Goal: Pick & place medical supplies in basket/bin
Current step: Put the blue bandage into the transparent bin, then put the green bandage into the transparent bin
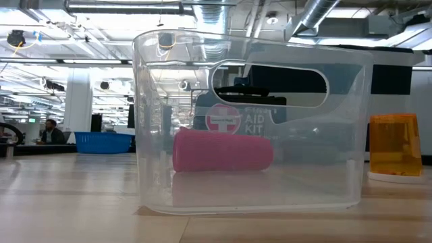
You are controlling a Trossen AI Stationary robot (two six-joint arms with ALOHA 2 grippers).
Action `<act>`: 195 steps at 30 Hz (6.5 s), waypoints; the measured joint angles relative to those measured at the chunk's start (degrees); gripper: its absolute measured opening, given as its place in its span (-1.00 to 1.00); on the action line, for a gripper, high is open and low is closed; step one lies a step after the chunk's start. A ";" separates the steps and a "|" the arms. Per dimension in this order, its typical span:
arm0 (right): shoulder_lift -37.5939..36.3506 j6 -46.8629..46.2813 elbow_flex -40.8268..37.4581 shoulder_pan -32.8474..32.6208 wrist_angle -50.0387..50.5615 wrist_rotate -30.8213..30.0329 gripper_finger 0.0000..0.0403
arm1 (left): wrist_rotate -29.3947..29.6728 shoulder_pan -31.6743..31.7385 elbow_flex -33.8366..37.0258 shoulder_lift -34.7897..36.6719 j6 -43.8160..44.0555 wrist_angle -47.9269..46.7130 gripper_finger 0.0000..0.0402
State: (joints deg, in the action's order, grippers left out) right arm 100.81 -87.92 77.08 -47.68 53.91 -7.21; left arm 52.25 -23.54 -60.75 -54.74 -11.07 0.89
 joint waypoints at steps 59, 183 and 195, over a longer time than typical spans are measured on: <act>-4.52 4.30 -30.51 19.37 -80.89 -0.08 -0.49 | 0.02 0.00 0.07 -0.02 2.79 -3.72 0.04; -26.70 51.89 -68.22 35.26 -69.86 -32.25 0.13 | 3.26 0.00 0.02 -1.20 11.58 -1.05 0.04; -17.85 48.74 -68.17 35.61 -80.25 -30.51 -0.30 | 3.23 -0.01 0.02 -1.18 11.61 -1.07 0.04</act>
State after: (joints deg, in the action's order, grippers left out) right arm 82.96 -39.18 8.91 -12.08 -26.35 -37.71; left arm 55.48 -23.55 -60.73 -55.92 0.54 -0.19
